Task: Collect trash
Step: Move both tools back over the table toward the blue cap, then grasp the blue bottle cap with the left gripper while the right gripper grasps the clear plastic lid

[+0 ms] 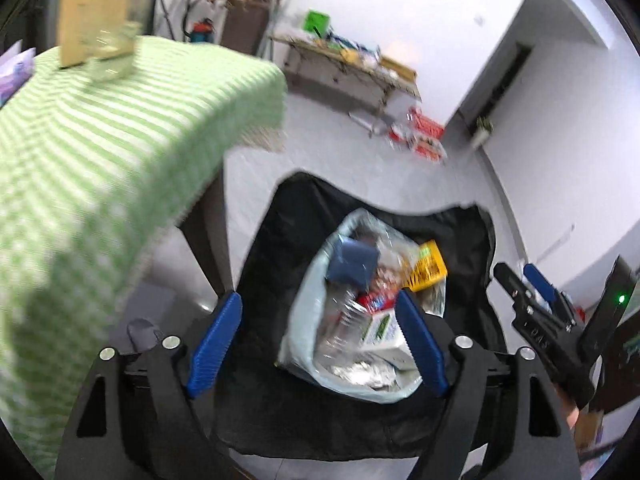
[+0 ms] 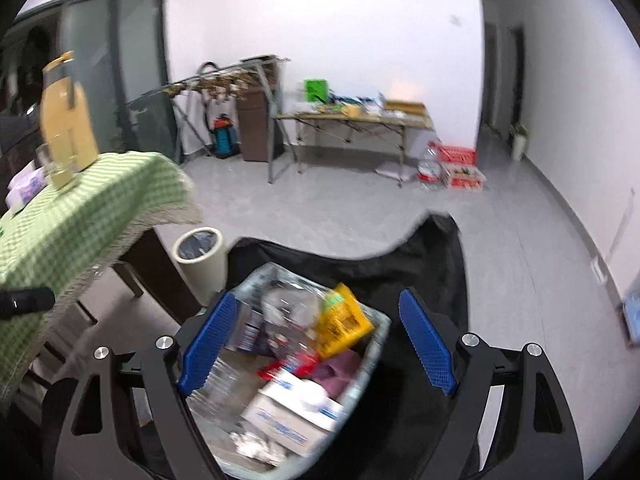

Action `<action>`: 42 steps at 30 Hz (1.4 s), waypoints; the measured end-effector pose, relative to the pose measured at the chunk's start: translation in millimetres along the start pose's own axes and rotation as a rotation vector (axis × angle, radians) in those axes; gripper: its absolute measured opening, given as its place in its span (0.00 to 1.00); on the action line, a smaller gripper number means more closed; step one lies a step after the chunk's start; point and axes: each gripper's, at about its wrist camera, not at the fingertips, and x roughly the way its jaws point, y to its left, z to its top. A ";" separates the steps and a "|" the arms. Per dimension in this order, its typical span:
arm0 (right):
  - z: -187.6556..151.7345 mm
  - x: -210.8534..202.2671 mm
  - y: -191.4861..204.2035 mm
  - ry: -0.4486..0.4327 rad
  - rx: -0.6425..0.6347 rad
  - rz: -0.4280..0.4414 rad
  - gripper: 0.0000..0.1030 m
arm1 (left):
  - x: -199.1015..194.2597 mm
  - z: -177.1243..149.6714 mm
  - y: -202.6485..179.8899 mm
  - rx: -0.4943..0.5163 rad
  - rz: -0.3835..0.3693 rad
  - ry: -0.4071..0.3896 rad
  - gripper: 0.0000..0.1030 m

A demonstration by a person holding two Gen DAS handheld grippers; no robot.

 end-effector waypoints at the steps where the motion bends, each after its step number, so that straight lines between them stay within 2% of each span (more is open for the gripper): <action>1: 5.3 -2.2 10.6 -0.010 -0.014 0.021 0.78 | -10.1 2.6 8.5 -0.014 0.002 -0.021 0.75; 6: 21.4 -9.6 62.5 -0.036 -0.078 0.100 0.78 | -63.7 12.2 52.1 -0.081 0.031 -0.144 0.77; 12: 28.1 -21.9 130.7 -0.061 -0.194 0.182 0.78 | -137.2 24.7 116.6 -0.131 0.143 -0.286 0.79; 15: 35.5 -30.3 162.6 -0.078 -0.234 0.223 0.78 | -170.0 28.8 146.0 -0.138 0.217 -0.345 0.83; 18: 42.1 -39.9 186.3 -0.104 -0.262 0.255 0.83 | -200.3 31.5 185.3 -0.138 0.381 -0.397 0.88; 24: 44.3 -47.0 225.9 -0.110 -0.324 0.295 0.83 | -229.0 42.5 280.7 -0.249 0.588 -0.370 0.88; 25: 43.5 -46.6 231.8 -0.106 -0.332 0.303 0.83 | -231.7 45.9 301.4 -0.263 0.645 -0.369 0.88; 28: 41.6 -42.5 245.4 -0.080 -0.341 0.330 0.83 | -228.6 55.6 342.2 -0.258 0.741 -0.314 0.88; 33: 43.4 -38.3 270.8 -0.054 -0.380 0.354 0.83 | -201.7 76.1 407.1 -0.335 0.723 -0.145 0.87; 37: 47.3 -42.1 285.6 -0.061 -0.405 0.378 0.83 | -187.2 84.4 424.1 -0.303 0.765 -0.097 0.85; 40: 53.6 -42.1 299.9 -0.064 -0.429 0.401 0.83 | -179.4 84.5 433.4 -0.289 0.780 -0.053 0.69; 42: 60.7 -44.2 310.1 -0.070 -0.437 0.425 0.83 | -180.8 82.4 441.7 -0.313 0.743 -0.064 0.57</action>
